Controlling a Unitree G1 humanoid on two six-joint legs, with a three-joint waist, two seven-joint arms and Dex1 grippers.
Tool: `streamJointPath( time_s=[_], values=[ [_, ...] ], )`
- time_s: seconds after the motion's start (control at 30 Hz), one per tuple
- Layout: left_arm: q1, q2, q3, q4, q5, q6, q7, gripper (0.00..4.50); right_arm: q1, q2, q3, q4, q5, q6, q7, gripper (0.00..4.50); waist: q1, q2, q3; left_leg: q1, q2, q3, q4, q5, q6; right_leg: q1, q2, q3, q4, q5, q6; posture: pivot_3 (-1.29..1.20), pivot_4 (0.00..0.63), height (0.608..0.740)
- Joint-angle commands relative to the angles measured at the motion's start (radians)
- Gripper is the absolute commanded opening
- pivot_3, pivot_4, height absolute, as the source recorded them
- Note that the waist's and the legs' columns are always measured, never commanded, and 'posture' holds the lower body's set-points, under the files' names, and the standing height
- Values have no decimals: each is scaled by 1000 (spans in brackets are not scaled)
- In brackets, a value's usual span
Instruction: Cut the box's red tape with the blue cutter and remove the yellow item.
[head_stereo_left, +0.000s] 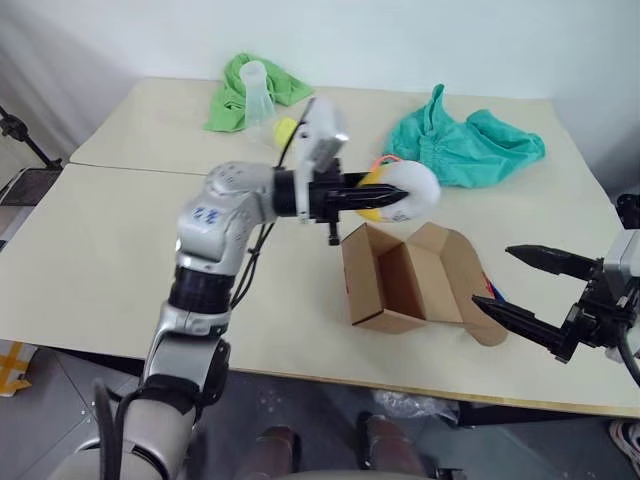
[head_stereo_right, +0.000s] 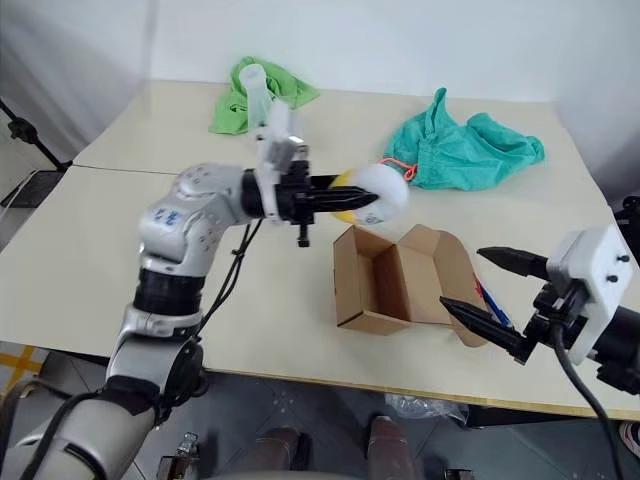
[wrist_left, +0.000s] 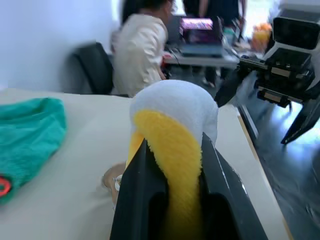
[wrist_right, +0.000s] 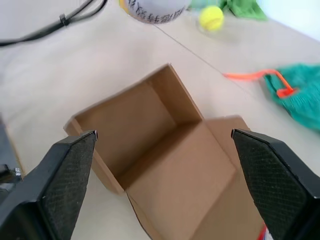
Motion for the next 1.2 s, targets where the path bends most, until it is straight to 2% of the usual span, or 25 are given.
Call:
streamJointPath(
  time_s=[0.03,0.13,0.27,0.4,0.53,0.77,0.97,1.0,1.2],
  values=[
    [133,106,48,-86,-24,27,24,167,-90,-2,20,80,39,-40,69,4500,-1,0,0,0,0,0,0,0,0,0,0,0,0,0,0,0,150,740],
    [203,176,53,-86,-17,22,54,167,-123,-9,56,125,4,-50,118,4500,3,0,0,1,0,-1,0,0,-1,0,0,-1,1,0,-1,0,150,740],
    [300,290,156,-15,33,-42,158,166,-189,14,106,194,21,-63,172,4500,5,-1,1,-1,-1,-3,0,0,-1,0,-2,-2,0,0,-1,0,150,740],
    [313,348,169,58,85,-84,239,166,-200,2,139,235,-13,-75,242,4500,7,0,0,-1,0,-3,0,0,-1,-1,-2,-3,-1,0,-2,0,150,740],
    [308,385,194,148,102,-127,281,166,-251,0,177,276,-44,-78,253,4500,4,-1,0,-1,-1,-3,0,-1,-1,-1,-2,-3,-1,0,-2,0,150,740],
    [325,447,166,161,79,-172,193,2424,-320,17,252,313,-97,-99,271,4500,2,0,0,-3,0,-2,-1,-1,-3,-5,-2,-3,0,-1,-4,0,150,740],
    [369,507,220,1,-64,-83,67,4309,-336,28,264,318,-113,-110,280,4500,1,0,0,-6,1,-2,-2,1,-7,-8,-3,-2,3,-1,-4,0,150,740],
    [377,510,246,-13,-87,-92,61,4478,-334,30,266,317,-115,-112,280,4500,1,0,0,-7,1,-2,-2,1,-7,-8,-4,-2,3,-1,-4,0,150,740],
    [442,588,295,-130,-196,-30,-19,4478,-328,43,269,340,-140,-133,301,4500,-2,0,1,-6,2,-1,-2,0,-8,-9,-5,-2,2,-2,-5,0,150,740]
  ],
)
